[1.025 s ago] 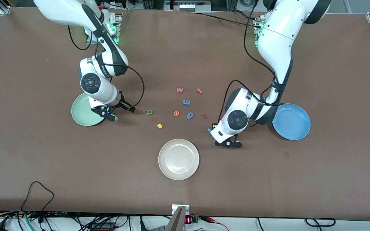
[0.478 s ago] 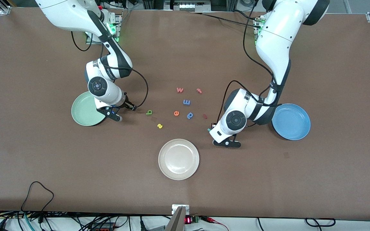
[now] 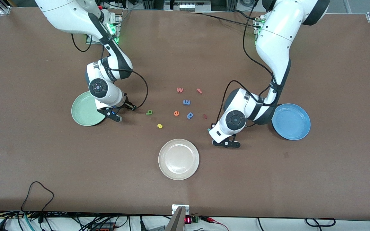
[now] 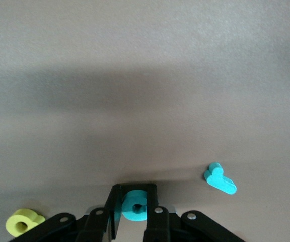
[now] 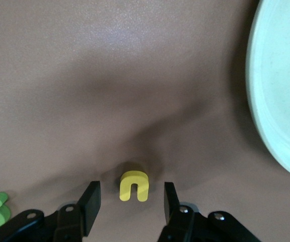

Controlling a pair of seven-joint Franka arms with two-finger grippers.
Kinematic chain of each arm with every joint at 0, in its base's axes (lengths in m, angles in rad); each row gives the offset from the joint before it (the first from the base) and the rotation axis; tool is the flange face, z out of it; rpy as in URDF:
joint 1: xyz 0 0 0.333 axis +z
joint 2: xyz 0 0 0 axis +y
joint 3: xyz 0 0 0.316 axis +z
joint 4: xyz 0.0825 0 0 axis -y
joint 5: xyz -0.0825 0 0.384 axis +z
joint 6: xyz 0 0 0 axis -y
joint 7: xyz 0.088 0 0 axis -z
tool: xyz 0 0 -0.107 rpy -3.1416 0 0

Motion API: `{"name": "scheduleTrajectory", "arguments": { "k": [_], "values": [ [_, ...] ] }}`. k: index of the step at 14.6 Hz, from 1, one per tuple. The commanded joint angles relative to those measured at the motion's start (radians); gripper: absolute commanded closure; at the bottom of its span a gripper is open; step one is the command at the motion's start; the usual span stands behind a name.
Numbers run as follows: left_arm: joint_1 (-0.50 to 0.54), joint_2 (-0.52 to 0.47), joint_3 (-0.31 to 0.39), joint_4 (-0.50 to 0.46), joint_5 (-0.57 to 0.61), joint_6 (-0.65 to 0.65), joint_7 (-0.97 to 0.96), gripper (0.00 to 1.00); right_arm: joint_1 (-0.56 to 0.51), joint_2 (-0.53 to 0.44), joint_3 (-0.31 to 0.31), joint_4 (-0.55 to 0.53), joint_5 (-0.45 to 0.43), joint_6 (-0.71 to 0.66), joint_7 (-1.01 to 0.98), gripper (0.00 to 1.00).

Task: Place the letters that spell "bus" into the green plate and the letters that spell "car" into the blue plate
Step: 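Place the yellow u on the green plate while the left gripper places c on blue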

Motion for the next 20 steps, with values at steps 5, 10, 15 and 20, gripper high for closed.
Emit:
{"name": "scheduleTrajectory", "arguments": {
  "k": [5, 10, 15, 20],
  "values": [
    [0.143, -0.161, 0.017, 0.011, 0.002, -0.170, 0.015, 0.81, 0.004, 0.015, -0.001, -0.008, 0.000, 0.030, 0.016, 0.51],
    [0.389, -0.188, 0.019, -0.006, 0.071, -0.309, 0.226, 0.81, 0.001, 0.017, -0.001, -0.007, 0.000, 0.030, 0.016, 0.78],
    [0.502, -0.234, 0.019, -0.162, 0.090, -0.244, 0.384, 0.81, -0.036, -0.026, -0.023, 0.005, -0.001, -0.001, -0.075, 0.95],
    [0.504, -0.316, 0.019, -0.439, 0.088, -0.010, 0.385, 0.76, -0.185, -0.173, -0.029, 0.042, 0.000, -0.263, -0.377, 0.95]
  ]
}}
